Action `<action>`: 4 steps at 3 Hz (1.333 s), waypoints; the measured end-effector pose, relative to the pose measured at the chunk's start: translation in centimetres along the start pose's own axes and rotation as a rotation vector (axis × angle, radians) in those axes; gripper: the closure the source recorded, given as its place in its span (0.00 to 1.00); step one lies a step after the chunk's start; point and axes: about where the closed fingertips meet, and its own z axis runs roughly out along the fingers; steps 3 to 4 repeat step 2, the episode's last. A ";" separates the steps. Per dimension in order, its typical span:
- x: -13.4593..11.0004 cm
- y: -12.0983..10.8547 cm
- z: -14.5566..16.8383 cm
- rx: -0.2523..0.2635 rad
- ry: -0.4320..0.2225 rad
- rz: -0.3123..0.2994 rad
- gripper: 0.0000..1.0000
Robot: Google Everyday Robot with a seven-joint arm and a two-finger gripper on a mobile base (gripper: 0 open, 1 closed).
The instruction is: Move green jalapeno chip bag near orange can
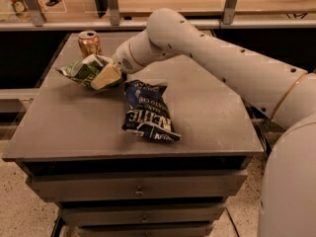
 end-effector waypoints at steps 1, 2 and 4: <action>-0.2 0.1 0.0 0.002 0.000 -0.003 0.00; -1.2 0.2 -1.3 -0.033 -0.005 -0.048 0.00; -1.2 0.2 -1.3 -0.033 -0.005 -0.048 0.00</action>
Offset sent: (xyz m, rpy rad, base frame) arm -0.0114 -0.0198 0.0598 -0.0105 -0.0666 0.1824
